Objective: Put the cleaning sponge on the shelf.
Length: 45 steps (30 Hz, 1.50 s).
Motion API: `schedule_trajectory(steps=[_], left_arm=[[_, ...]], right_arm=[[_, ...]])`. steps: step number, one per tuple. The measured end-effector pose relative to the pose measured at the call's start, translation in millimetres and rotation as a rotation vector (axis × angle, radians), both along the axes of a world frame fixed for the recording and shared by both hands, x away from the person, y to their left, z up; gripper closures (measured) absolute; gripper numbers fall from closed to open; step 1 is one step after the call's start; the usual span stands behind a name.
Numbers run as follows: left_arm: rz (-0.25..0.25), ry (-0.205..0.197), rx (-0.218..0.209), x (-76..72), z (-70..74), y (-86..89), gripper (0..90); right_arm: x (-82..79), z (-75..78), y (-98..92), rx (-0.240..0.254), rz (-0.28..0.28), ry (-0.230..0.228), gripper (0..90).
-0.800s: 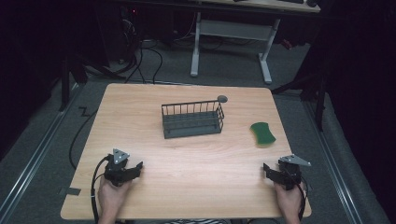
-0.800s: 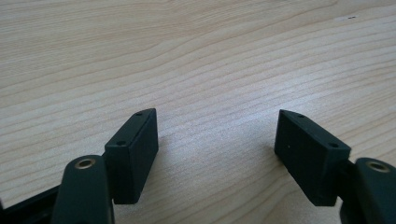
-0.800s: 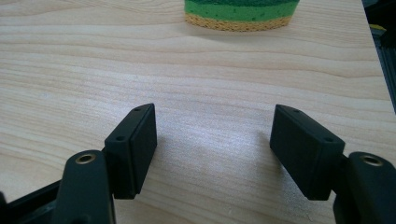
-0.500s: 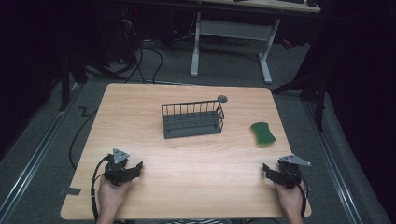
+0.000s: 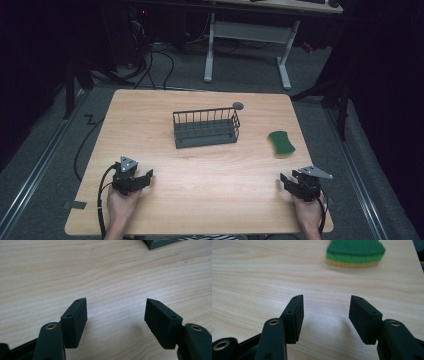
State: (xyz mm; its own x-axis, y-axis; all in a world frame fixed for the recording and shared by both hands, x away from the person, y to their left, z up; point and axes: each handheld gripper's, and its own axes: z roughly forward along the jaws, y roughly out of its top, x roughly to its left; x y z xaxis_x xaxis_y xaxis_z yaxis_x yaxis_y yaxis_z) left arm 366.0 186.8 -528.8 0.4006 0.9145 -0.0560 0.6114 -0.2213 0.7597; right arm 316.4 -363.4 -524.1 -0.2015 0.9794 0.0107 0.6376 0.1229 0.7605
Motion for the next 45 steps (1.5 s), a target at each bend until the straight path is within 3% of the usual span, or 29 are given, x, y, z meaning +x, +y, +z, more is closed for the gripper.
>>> schedule_trajectory(steps=[7, 10, 12, 13, 19, 22, 25, 28, 30, 32, 39, 45], left_arm=[[-0.040, 0.000, -0.030, 14.0, 15.9, -13.3, 40.4], [-0.052, -0.001, -0.026, 20.3, 20.9, -21.0, 41.5], [-0.048, 0.020, -0.018, 26.7, 24.3, -28.0, 43.7], [-0.051, 0.027, -0.019, 29.7, 25.5, -31.0, 43.9], [-0.076, 0.030, -0.028, 45.9, 30.7, -49.4, 44.2], [-0.079, 0.035, 0.005, 55.0, 30.9, -60.7, 44.9], [-0.081, 0.028, 0.009, 63.2, 33.3, -71.4, 45.1], [-0.078, 0.025, 0.001, 69.2, 35.0, -77.2, 46.2], [-0.065, 0.034, -0.027, 73.6, 35.2, -79.7, 47.1], [-0.051, 0.033, -0.043, 77.4, 34.8, -82.6, 48.4], [-0.039, 0.049, -0.035, 84.8, 25.5, -90.3, 51.9], [-0.036, 0.039, -0.024, 89.0, 20.9, -91.6, 59.0]], right_arm=[[16.7, 12.5, 17.4, 0.019, 0.061, -0.028, 42.0], [27.6, 15.1, 29.1, -0.024, 0.084, -0.064, 40.2], [38.1, 16.3, 41.0, -0.086, 0.087, -0.065, 40.6], [43.8, 17.5, 45.3, -0.092, 0.099, -0.051, 40.6], [73.7, 24.4, 62.5, -0.027, 0.148, -0.034, 48.5], [88.1, 24.5, 73.2, -0.047, 0.165, -0.031, 55.6], [102.7, 22.6, 83.5, -0.034, 0.186, -0.018, 60.1], [116.1, 23.7, 91.6, 0.015, 0.205, -0.003, 61.7], [123.0, 24.0, 96.6, 0.038, 0.215, 0.009, 62.0], [128.1, 22.6, 100.2, 0.052, 0.217, 0.013, 62.2], [147.2, 15.1, 112.3, 0.086, 0.226, 0.052, 64.4], [154.3, 13.7, 119.6, 0.071, 0.244, 0.049, 67.4]])
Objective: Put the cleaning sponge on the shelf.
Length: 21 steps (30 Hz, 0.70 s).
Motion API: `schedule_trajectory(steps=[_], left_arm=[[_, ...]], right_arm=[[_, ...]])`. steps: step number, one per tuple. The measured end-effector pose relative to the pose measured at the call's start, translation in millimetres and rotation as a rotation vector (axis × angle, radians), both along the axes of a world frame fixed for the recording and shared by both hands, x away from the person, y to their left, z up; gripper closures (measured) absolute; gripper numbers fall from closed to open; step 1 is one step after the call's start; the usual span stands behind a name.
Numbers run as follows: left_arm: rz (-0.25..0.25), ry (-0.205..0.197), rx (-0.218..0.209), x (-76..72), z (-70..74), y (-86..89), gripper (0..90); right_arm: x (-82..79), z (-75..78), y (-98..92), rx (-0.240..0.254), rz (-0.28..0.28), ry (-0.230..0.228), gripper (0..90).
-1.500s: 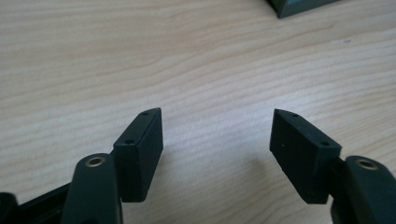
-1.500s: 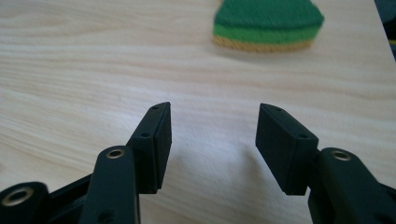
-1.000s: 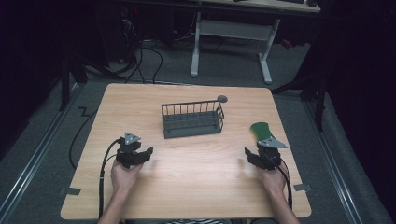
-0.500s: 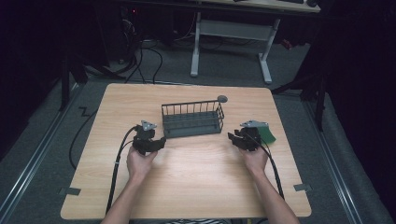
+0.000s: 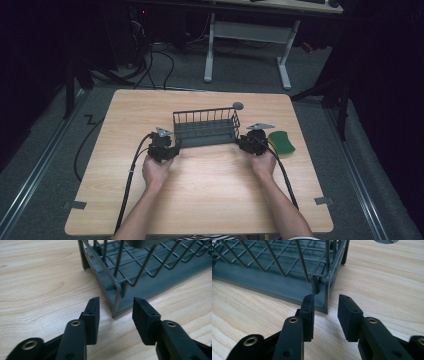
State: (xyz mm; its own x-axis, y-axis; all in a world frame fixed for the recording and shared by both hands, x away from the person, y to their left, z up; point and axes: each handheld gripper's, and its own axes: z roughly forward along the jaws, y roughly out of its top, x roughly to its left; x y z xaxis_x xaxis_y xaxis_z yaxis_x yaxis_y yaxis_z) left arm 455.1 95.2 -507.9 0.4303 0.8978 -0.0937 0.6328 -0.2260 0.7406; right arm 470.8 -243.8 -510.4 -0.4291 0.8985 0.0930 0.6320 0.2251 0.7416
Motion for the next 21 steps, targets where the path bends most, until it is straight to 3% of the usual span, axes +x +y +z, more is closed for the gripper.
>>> schedule_trajectory(steps=[9, 14, 21], left_arm=[[-0.005, -0.003, -0.002, 2.8, -3.2, 1.9, 73.5], [-0.008, 0.000, -0.026, 4.2, -3.9, 2.2, 82.6], [-0.022, 0.008, 0.013, 1.7, -2.9, 3.6, 85.9]], right_arm=[[3.1, -1.2, 5.7, -0.012, 0.012, -0.001, 77.7], [3.5, 1.4, 7.9, -0.033, 0.003, 0.001, 85.0], [0.2, 2.2, 9.5, -0.045, 0.019, 0.011, 86.1]])
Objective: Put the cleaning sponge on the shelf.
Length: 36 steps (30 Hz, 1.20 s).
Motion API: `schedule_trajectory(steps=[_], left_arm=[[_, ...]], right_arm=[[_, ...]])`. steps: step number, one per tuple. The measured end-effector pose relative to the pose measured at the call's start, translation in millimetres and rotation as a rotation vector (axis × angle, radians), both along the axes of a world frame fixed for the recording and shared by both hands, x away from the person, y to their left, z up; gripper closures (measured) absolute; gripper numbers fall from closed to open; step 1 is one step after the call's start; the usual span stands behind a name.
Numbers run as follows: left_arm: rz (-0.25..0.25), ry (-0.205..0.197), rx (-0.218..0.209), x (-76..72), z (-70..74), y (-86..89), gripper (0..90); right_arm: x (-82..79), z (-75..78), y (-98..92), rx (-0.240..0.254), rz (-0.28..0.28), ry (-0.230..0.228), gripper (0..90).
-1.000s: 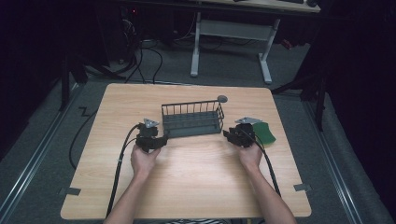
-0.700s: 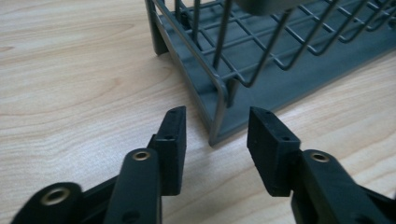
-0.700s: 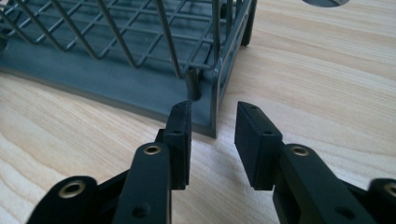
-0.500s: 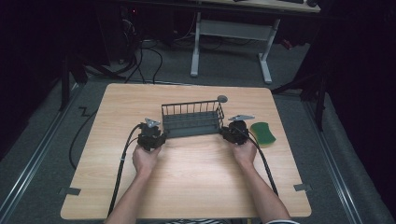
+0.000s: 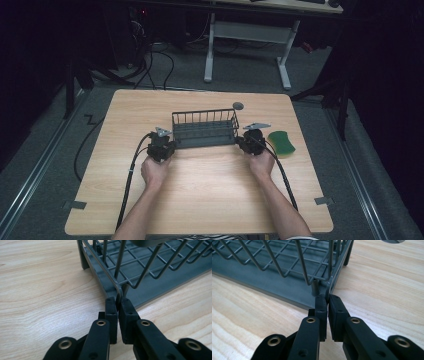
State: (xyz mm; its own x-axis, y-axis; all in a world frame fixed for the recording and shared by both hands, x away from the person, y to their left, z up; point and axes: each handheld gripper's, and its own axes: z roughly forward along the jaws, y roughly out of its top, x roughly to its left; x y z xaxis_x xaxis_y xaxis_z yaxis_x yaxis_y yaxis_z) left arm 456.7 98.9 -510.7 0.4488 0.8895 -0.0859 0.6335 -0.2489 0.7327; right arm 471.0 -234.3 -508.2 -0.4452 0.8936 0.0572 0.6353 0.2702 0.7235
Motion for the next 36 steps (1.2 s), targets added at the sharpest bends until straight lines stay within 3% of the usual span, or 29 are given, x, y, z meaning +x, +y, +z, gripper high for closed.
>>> schedule_trajectory(steps=[4, 15, 20, 25, 28, 29, 34, 36], left_arm=[[-0.018, -0.002, 0.029, -4.4, 2.0, 2.1, 86.2], [-0.046, 0.000, 0.025, -23.2, 2.3, 13.7, 86.3], [-0.068, 0.006, 0.037, -44.6, 3.3, 24.5, 86.4], [-0.070, 0.013, 0.042, -58.9, 4.1, 31.0, 86.4], [-0.076, 0.021, 0.054, -75.7, 5.5, 36.2, 86.4], [-0.076, 0.021, 0.054, -75.7, 5.5, 36.2, 86.4], [-0.062, 0.018, 0.052, -107.3, 4.8, 46.1, 86.3], [-0.061, 0.018, 0.050, -110.5, 4.7, 47.6, 86.3]], right_arm=[[-5.6, 0.2, 0.9, 0.007, 0.016, 0.007, 86.1], [-15.8, 2.9, 7.7, -0.009, 0.059, 0.019, 86.1], [-27.0, 8.8, 16.0, -0.026, 0.127, 0.030, 86.1], [-38.6, 9.6, 22.9, -0.028, 0.159, 0.030, 86.0], [-48.2, 7.6, 26.1, -0.008, 0.169, 0.027, 86.0], [-48.2, 7.6, 26.1, -0.008, 0.169, 0.027, 86.0], [-63.1, 8.8, 36.1, -0.021, 0.208, 0.031, 86.0], [-66.5, 9.2, 39.5, -0.025, 0.224, 0.032, 86.0]])
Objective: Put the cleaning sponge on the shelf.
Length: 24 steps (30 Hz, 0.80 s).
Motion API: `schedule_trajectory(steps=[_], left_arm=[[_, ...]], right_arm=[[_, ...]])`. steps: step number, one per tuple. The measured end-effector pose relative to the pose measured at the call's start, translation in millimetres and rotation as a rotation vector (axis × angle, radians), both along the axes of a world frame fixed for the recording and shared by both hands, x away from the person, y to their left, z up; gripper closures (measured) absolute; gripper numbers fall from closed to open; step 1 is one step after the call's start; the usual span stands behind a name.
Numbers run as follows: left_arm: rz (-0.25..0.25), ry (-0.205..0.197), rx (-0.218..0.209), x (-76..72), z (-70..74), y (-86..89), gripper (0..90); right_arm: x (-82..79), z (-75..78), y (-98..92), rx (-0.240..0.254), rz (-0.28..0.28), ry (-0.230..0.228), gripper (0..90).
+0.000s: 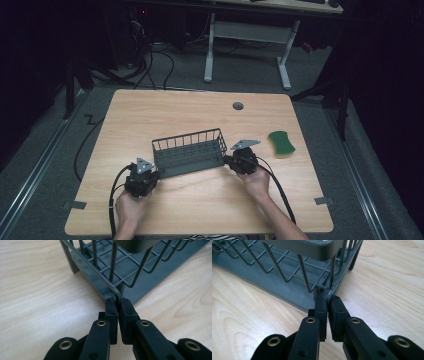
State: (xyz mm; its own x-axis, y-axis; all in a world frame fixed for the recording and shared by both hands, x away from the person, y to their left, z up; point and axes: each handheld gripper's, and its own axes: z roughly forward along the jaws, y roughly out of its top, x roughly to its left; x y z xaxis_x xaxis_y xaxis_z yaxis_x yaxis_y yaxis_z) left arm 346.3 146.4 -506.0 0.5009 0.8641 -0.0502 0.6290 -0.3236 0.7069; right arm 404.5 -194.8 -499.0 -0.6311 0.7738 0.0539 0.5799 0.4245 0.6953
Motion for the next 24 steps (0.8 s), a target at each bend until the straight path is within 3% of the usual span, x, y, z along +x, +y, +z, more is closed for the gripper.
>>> schedule_trajectory(steps=[7, 17, 20, 24], left_arm=[[-0.004, -0.011, -0.013, -20.2, -1.6, 9.4, 86.2], [-0.014, -0.022, -0.017, -25.5, -2.9, 10.4, 85.6], [-0.023, -0.019, -0.040, -26.9, -5.3, 13.8, 84.1], [-0.010, -0.029, -0.048, -27.1, -5.1, 16.2, 75.0]], right_arm=[[-13.4, -3.0, 4.3, 0.035, 0.005, 0.003, 85.7], [-21.7, -3.2, 4.0, 0.038, 0.005, 0.001, 85.7], [-22.9, -2.8, 4.9, 0.032, 0.007, 0.000, 85.7], [-22.7, -3.0, 4.2, 0.042, 0.003, 0.004, 84.3]])
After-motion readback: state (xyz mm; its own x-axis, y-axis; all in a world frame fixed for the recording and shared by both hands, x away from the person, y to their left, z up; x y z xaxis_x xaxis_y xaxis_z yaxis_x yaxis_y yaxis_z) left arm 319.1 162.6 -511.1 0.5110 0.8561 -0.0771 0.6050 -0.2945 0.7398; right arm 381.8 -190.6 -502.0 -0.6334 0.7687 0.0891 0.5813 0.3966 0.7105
